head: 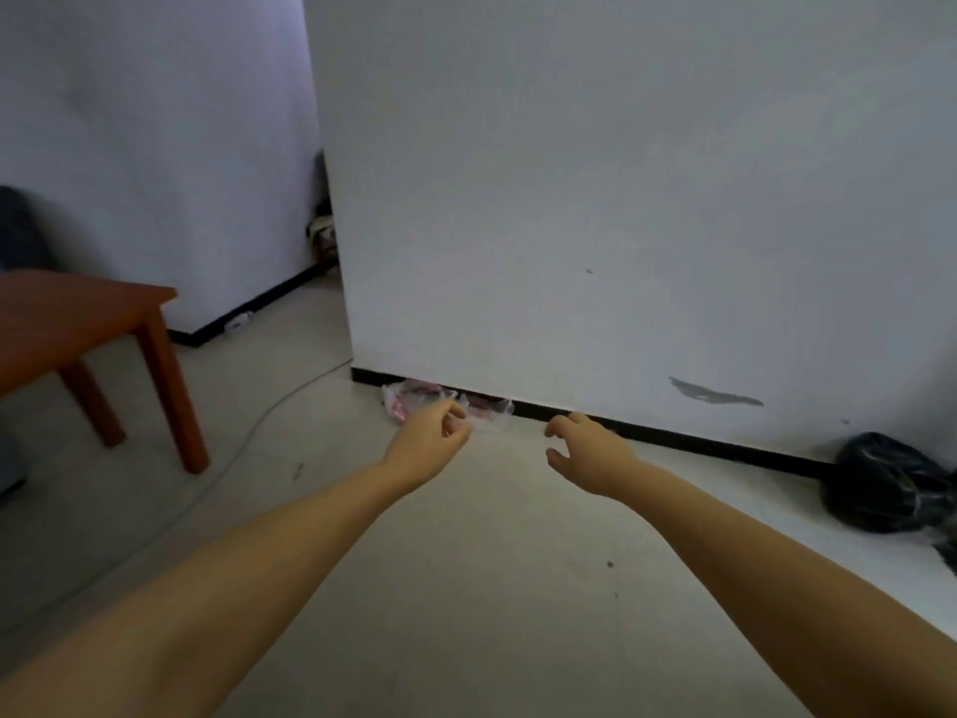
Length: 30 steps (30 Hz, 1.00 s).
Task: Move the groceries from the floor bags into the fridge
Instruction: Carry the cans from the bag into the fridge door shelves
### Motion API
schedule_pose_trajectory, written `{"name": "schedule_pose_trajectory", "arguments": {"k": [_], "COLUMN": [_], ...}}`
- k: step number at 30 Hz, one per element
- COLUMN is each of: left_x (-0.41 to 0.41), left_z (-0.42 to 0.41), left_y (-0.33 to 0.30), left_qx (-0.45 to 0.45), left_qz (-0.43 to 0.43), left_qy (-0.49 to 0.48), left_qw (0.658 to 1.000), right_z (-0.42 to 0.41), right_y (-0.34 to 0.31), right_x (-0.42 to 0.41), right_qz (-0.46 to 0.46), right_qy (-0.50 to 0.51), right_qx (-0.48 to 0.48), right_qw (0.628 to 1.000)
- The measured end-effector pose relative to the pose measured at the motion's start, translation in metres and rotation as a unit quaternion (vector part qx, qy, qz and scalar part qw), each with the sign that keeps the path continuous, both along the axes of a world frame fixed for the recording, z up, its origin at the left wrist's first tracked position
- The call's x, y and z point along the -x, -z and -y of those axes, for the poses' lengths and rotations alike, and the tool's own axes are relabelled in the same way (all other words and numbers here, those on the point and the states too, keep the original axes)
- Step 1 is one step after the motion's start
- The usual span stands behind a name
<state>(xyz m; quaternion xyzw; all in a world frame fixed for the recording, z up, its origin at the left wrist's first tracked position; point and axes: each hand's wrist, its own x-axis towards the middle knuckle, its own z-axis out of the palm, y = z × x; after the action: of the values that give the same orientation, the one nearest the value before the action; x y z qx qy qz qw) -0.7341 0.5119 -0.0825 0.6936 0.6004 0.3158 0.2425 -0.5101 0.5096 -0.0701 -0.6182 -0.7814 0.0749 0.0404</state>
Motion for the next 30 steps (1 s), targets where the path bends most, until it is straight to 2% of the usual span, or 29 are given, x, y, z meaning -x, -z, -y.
{"name": "schedule_pose_trajectory", "arguments": {"k": [8,17,23,27,30], "left_x": [0.103,0.177,0.252,0.306,0.345], "left_z": [-0.069,-0.215,-0.304,-0.392,-0.465], "left_y": [0.04,0.063,0.072,0.083,0.085], "left_qx": [0.056,0.093,0.102,0.104,0.102], "left_qz": [-0.014,-0.023,-0.027,-0.043,-0.055], "left_qy": [-0.068,-0.09,-0.112,-0.11,-0.089], "left_qw": [0.996,0.991,0.988,0.988,0.989], "right_z": [-0.102,-0.282,-0.386,-0.464,-0.527], "right_y": [0.048,0.082,0.092,0.096,0.096], "right_x": [0.105,0.171,0.249,0.305,0.339], "right_qz": [0.01,0.035,0.038,0.034,0.014], "right_qy": [-0.075,-0.084,-0.115,-0.129,-0.098], "right_qx": [0.06,0.119,0.139,0.125,0.123], "right_qw": [0.995,0.989,0.983,0.983,0.987]}}
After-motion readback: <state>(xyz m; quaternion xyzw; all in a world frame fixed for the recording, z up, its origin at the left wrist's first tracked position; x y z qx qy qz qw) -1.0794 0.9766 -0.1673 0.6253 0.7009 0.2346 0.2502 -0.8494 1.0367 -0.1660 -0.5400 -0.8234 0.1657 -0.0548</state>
